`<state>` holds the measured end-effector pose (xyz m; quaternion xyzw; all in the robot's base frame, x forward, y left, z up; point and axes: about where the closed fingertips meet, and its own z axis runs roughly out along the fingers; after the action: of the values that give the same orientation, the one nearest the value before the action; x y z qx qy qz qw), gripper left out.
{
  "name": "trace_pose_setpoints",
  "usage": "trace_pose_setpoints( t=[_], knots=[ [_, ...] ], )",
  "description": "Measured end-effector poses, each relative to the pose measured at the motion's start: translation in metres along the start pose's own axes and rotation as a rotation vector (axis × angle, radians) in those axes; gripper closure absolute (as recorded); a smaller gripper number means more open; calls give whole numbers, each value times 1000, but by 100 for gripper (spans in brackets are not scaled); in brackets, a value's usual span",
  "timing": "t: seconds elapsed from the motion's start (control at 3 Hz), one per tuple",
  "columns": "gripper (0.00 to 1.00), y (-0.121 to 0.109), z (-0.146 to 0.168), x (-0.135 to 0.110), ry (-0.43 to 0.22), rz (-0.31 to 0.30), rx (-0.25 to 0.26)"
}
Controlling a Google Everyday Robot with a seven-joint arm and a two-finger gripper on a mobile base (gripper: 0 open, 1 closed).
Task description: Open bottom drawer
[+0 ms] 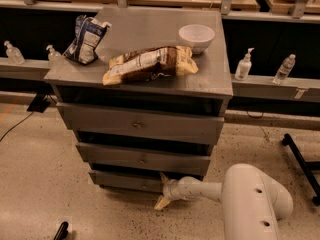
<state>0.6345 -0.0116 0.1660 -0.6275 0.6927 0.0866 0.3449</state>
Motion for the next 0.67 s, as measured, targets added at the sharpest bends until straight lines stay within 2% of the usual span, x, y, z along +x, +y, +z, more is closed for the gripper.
trace_pose_setpoints(
  t=[0.33, 0.67],
  knots=[
    [0, 1, 1, 0, -1, 0, -1],
    [0, 3, -1, -3, 9, -32, 6]
  ],
)
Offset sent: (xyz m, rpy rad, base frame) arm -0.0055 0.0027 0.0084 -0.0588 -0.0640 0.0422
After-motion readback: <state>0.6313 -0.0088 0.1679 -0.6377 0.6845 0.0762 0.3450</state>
